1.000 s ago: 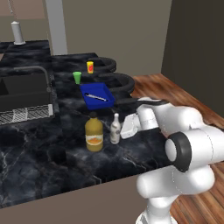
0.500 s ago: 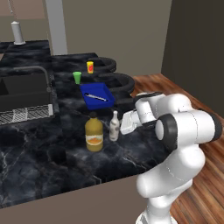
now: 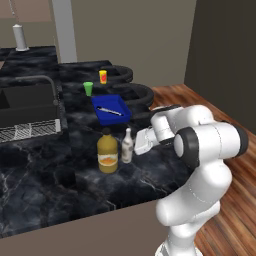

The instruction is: Place the drinks on the dining counter in a tight cluster.

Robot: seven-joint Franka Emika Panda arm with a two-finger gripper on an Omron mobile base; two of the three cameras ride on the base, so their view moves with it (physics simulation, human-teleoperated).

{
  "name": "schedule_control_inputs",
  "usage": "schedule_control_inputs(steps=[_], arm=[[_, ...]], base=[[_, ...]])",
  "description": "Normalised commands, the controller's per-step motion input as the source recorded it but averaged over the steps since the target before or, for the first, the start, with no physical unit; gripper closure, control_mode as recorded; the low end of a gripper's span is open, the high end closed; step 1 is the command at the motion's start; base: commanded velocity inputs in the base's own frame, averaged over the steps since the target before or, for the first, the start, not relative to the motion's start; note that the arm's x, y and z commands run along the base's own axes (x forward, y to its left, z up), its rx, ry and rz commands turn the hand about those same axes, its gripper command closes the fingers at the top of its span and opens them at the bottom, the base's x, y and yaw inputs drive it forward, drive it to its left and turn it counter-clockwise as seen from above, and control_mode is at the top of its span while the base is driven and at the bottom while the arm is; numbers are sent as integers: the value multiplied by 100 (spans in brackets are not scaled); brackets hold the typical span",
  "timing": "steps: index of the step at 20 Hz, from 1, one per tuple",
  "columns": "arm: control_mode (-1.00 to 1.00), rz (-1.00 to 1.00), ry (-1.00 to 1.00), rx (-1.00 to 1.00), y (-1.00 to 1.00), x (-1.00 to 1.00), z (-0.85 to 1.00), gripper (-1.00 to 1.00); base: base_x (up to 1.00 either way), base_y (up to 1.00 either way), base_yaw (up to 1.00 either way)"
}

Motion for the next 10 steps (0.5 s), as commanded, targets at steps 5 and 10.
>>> schedule_control_inputs(steps=[5, 10], arm=[[-100, 0, 0, 0, 0, -9, -20, 100], [-100, 0, 0, 0, 3, 0, -22, 100]], base=[[0, 0, 0], [0, 0, 0]])
